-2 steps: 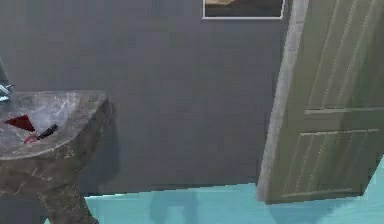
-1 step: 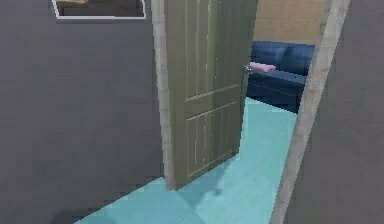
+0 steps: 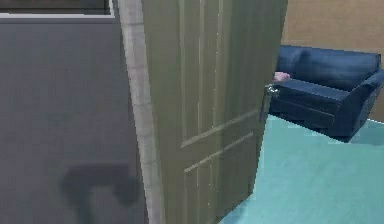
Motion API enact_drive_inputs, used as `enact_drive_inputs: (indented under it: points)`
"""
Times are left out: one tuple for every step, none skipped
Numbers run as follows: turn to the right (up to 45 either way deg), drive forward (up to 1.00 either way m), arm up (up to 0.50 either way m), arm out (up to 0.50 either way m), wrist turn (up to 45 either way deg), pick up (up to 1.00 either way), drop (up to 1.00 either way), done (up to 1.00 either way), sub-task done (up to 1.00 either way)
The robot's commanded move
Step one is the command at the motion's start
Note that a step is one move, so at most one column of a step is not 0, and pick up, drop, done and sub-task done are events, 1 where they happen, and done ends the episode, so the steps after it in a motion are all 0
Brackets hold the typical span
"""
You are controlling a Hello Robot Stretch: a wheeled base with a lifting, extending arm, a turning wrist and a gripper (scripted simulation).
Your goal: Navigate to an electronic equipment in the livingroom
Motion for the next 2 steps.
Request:
enact_drive_inputs:
  points:
    - [9.0, 0.00, 0.00, 0.00, 0.0, 0.00, 0.00, 0.00, 0.00]
    - [0.0, 0.25, 0.00, 0.00, 0.0, 0.00, 0.00, 0.00, 0.00]
